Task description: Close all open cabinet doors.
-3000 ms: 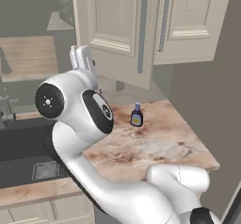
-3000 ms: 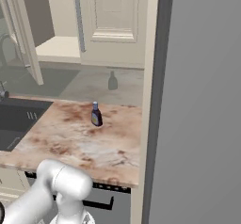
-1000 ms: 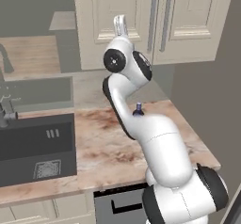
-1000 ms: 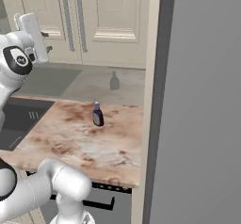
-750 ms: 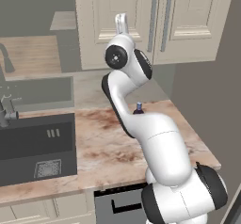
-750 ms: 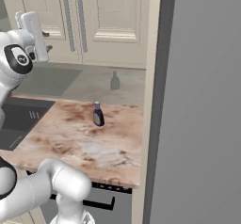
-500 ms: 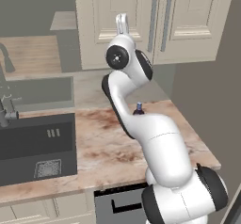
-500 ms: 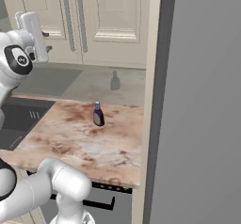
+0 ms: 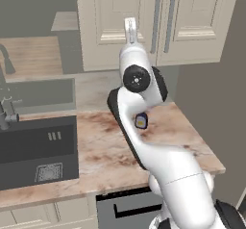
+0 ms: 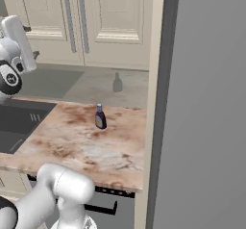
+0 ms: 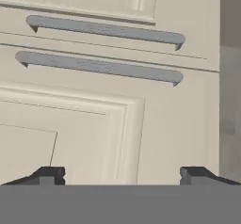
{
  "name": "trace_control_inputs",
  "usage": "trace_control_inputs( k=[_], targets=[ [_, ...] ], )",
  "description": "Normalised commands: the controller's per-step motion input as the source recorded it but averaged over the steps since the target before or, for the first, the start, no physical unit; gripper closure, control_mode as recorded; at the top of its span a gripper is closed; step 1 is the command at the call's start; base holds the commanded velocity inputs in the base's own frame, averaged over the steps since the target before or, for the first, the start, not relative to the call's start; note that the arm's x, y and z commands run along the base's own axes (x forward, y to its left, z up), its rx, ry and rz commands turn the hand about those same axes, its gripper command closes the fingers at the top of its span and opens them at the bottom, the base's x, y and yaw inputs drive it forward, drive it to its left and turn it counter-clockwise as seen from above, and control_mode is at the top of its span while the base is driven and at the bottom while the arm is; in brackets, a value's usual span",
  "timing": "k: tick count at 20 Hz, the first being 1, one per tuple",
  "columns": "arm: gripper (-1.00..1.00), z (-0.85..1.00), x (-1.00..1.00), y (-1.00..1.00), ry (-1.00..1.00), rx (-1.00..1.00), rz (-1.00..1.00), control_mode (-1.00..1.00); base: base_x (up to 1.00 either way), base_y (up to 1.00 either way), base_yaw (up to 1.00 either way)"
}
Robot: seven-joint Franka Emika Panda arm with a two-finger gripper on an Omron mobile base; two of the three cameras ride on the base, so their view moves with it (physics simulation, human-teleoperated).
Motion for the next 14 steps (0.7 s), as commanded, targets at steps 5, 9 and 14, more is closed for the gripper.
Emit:
trace_control_inputs(
  k=[5,9,14],
  targets=[
    [-1.00,0.34,-1.00,-0.11,-0.15,0.03,0.17,-1.00,0.00,0.00,0.00],
    [-1.00,0.29,-1.00,-0.52,0.00,0.18,0.01,-1.00,0.00,0.00,0.00],
    [-1.00,0.14,-0.92,-0.65,0.00,0.30,0.00,-1.00,0.00,0.00,0.00]
  ],
)
